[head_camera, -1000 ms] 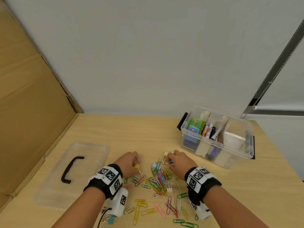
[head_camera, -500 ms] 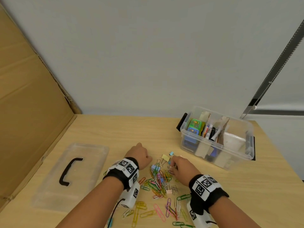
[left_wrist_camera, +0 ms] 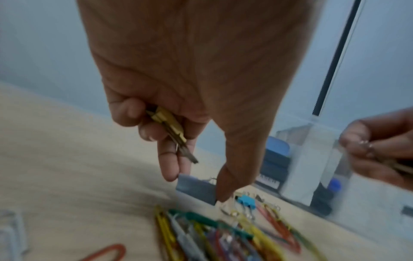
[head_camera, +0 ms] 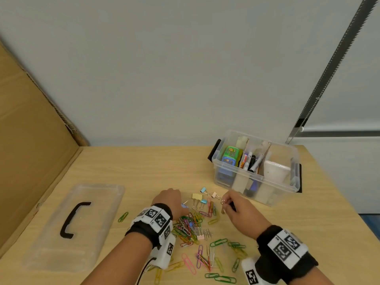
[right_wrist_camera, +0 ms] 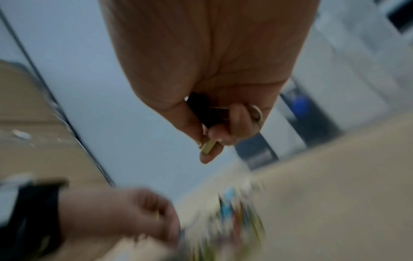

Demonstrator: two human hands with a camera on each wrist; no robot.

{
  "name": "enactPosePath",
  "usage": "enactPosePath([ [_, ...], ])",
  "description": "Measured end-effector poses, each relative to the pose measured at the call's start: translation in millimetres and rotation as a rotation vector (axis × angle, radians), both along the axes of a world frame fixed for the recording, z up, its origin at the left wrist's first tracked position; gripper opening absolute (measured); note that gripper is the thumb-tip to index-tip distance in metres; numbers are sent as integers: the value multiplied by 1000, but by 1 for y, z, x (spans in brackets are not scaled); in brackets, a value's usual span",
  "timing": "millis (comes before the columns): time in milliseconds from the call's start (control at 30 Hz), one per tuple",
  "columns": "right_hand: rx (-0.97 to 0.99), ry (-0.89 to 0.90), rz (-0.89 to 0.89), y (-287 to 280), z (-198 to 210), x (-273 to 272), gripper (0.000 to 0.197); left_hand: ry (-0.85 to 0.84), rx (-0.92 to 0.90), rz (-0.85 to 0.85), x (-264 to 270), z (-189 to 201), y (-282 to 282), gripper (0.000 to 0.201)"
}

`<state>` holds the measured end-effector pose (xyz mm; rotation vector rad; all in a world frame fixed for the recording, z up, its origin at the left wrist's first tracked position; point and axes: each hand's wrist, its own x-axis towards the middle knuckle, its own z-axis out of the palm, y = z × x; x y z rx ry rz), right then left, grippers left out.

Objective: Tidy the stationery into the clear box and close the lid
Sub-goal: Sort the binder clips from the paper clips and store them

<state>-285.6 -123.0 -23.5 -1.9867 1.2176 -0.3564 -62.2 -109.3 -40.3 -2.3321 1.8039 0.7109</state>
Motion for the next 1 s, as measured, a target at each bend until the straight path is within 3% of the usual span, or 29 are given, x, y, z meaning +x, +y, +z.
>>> enactPosePath([
  [100, -90, -68, -56, -15, 50, -22, 9, 101, -92, 60, 2, 10, 8, 30],
  [200, -198, -92, -239, -55, 90, -48, 10, 165, -204, 95, 4, 16, 15, 30],
  [300, -212, 8, -383, -105, 105, -69, 14, 234, -269, 88, 1, 21, 20, 24],
  [400, -115, 73, -440, -151, 96, -80, 24, 263, -317, 63, -6, 26, 25, 23],
  [467, -19, 111, -462, -168, 87, -82, 20, 278, -334, 52, -10, 26, 29, 23],
  [533, 41, 238, -417, -176, 85, -86, 31, 285, -367, 38, -16, 28, 30, 22],
  [633, 8, 339, -381, -172, 82, -86, 36, 278, -383, 8, -20, 28, 33, 24],
  [833, -213, 280, -400, -131, 54, -106, 42, 290, -442, -17, -35, 35, 31, 22],
  [933, -251, 310, -362, -105, 26, -117, 51, 312, -534, -36, -52, 48, 20, 23],
  [1000, -263, 226, -358, -95, 13, -118, 53, 330, -604, -75, -71, 64, 5, 22],
])
